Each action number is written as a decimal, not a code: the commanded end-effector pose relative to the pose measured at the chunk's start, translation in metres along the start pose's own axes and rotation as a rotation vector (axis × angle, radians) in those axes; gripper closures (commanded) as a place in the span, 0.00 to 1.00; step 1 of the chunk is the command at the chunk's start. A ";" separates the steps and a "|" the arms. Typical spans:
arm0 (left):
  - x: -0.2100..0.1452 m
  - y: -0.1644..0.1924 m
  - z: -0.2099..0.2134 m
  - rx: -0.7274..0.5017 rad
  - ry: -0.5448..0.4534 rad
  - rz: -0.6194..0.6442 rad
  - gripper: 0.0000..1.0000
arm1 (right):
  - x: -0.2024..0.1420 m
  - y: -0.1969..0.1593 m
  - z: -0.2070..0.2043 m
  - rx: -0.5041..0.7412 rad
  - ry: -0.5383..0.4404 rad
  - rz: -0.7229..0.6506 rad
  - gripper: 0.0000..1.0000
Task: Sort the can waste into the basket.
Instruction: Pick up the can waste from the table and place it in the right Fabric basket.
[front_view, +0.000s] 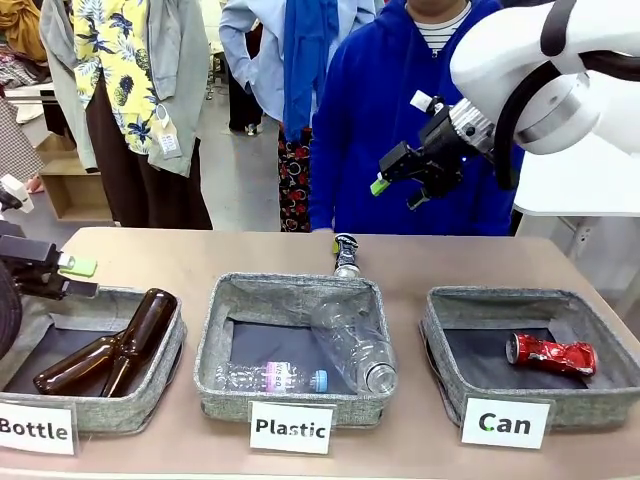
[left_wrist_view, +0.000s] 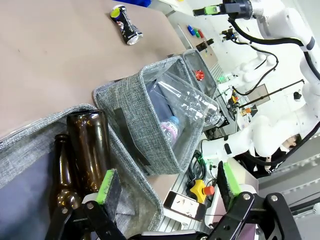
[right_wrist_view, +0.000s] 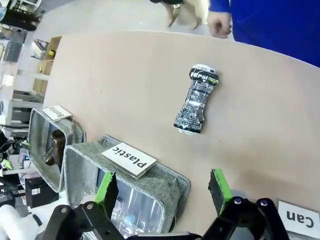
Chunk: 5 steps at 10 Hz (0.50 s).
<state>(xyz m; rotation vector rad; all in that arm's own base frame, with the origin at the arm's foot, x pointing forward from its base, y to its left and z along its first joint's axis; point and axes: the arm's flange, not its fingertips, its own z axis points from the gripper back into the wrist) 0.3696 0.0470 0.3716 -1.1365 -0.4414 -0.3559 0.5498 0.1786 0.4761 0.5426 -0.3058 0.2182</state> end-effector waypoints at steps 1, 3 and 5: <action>-0.002 -0.003 0.001 -0.003 0.003 0.000 0.00 | 0.009 0.016 -0.016 -0.051 0.054 0.011 0.02; -0.002 -0.003 0.001 -0.003 0.003 0.000 0.00 | 0.016 0.029 -0.045 -0.174 0.022 -0.012 0.02; -0.002 -0.003 0.001 -0.003 0.003 0.000 0.00 | 0.023 0.041 -0.086 -0.284 0.076 -0.034 0.02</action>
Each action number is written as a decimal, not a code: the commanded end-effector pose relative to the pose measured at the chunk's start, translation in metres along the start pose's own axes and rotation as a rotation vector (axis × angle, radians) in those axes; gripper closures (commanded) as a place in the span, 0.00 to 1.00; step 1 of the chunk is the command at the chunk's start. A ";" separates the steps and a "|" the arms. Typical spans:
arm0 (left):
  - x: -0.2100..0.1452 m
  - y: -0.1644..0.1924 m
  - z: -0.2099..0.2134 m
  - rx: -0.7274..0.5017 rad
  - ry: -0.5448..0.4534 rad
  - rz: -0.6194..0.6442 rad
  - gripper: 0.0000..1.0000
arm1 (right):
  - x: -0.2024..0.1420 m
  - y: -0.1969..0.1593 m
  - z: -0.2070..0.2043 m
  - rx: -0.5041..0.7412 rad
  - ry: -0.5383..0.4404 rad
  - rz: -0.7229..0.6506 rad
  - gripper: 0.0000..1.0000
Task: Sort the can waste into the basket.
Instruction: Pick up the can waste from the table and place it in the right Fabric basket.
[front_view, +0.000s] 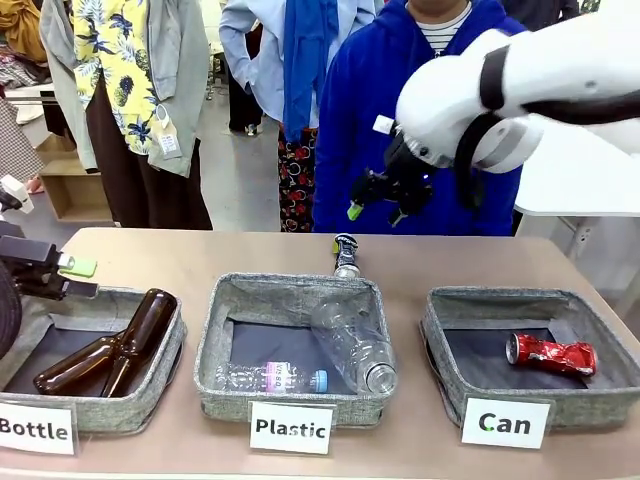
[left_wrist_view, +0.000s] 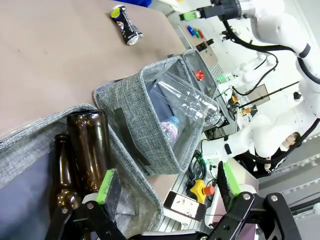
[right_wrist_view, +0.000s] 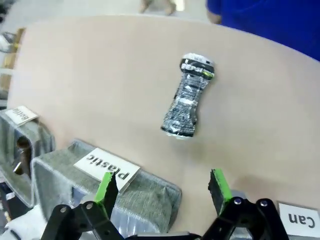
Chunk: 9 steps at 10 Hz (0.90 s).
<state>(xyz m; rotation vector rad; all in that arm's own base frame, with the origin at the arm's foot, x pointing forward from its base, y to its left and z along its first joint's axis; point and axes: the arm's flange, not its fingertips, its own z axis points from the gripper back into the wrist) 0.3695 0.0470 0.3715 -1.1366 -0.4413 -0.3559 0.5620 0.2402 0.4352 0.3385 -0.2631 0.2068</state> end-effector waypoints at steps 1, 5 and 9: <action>-0.002 -0.003 0.001 -0.003 0.003 0.000 0.00 | 0.027 0.018 -0.029 -0.121 0.043 -0.038 0.02; -0.002 -0.003 0.001 -0.003 0.003 0.000 0.00 | 0.052 0.022 -0.077 -0.240 0.094 -0.058 0.02; -0.002 -0.003 0.001 -0.003 0.003 0.000 0.00 | 0.059 0.021 -0.102 -0.284 0.083 -0.097 0.02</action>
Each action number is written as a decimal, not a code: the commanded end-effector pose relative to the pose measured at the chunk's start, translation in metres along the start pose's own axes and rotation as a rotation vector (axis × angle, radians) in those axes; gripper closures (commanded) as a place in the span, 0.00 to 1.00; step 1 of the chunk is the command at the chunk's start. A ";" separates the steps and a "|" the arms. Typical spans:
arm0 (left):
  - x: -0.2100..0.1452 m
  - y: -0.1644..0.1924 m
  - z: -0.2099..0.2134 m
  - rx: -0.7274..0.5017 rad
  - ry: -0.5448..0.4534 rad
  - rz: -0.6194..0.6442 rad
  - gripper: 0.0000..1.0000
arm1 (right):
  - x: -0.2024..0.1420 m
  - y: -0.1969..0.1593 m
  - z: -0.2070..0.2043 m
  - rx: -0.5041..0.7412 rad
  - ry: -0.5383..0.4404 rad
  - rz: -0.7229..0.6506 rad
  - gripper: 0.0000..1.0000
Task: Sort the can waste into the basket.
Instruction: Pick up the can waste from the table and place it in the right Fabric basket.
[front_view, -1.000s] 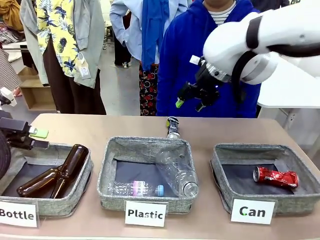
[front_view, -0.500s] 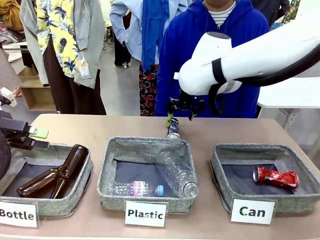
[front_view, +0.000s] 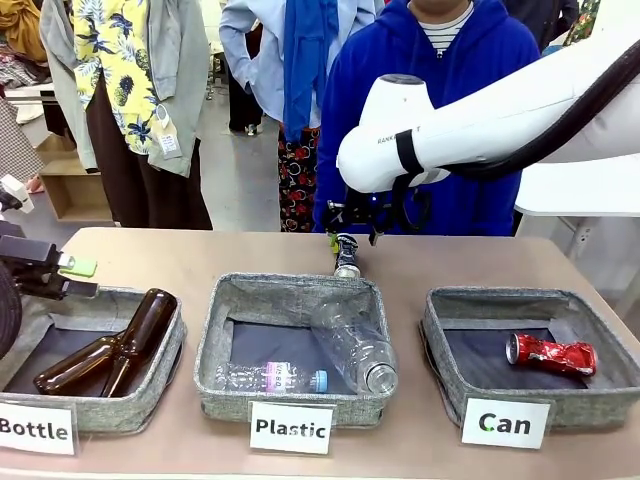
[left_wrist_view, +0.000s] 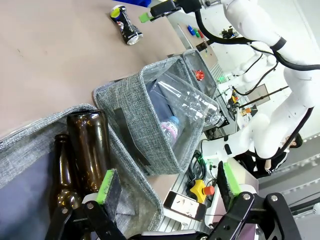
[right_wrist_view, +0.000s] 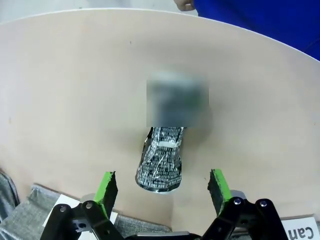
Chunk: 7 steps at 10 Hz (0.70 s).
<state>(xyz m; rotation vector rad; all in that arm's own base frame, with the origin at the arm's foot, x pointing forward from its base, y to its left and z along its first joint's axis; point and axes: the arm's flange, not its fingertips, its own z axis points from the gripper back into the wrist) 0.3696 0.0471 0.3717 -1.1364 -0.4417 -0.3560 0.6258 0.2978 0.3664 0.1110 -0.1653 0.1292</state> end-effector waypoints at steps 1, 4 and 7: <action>-0.002 -0.003 0.001 -0.003 0.003 0.000 0.00 | 0.011 0.006 -0.011 -0.054 -0.026 -0.042 0.02; -0.002 -0.003 0.001 -0.003 0.003 0.000 0.00 | 0.021 0.009 -0.034 -0.057 -0.081 -0.082 0.02; -0.002 -0.003 0.001 -0.003 0.003 0.000 0.00 | 0.031 0.009 -0.051 -0.062 -0.068 -0.086 0.02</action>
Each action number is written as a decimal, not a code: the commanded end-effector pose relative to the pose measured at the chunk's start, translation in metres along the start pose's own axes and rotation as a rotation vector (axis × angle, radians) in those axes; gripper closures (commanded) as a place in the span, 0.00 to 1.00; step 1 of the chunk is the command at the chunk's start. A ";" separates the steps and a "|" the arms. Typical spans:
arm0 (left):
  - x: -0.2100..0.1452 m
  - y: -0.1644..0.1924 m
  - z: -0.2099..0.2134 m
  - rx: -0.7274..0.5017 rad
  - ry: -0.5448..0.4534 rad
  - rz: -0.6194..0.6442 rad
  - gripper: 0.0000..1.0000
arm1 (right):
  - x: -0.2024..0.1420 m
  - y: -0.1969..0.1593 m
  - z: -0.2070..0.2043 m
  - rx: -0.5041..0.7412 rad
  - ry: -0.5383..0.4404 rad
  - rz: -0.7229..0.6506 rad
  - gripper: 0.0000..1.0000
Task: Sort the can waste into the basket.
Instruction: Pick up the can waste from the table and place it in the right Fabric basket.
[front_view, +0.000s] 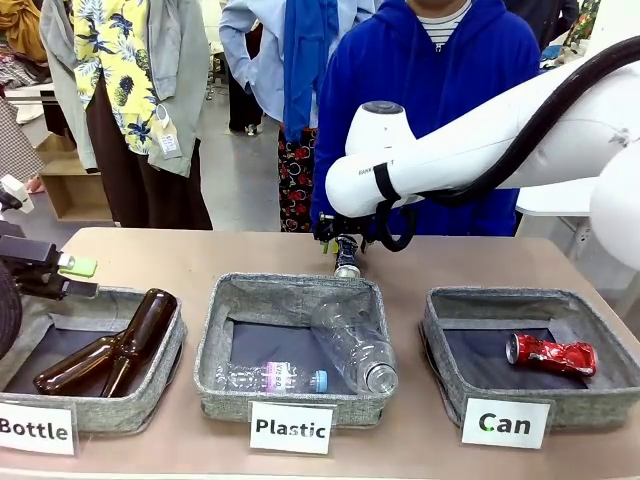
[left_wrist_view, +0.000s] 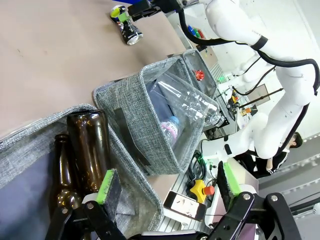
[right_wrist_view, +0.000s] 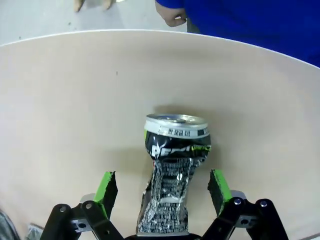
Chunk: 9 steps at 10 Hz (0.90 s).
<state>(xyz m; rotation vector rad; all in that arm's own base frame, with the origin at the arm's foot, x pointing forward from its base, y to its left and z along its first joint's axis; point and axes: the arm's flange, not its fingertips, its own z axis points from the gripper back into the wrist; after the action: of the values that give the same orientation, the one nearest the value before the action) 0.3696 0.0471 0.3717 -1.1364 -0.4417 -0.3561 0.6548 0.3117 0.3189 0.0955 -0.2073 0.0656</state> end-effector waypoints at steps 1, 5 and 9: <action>-0.002 -0.003 0.001 -0.003 0.003 0.000 0.00 | 0.011 0.007 -0.001 -0.051 -0.030 -0.032 0.02; -0.002 -0.003 0.001 -0.003 0.003 0.000 0.00 | 0.009 -0.002 0.015 -0.088 0.007 -0.052 0.62; -0.002 -0.003 0.001 -0.003 0.003 0.000 0.00 | 0.005 -0.013 0.025 -0.102 0.024 -0.050 0.89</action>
<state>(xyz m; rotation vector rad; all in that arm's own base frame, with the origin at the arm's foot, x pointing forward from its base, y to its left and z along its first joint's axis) 0.3696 0.0470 0.3717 -1.1364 -0.4417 -0.3561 0.6596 0.3026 0.3351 0.0422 -0.1738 0.0329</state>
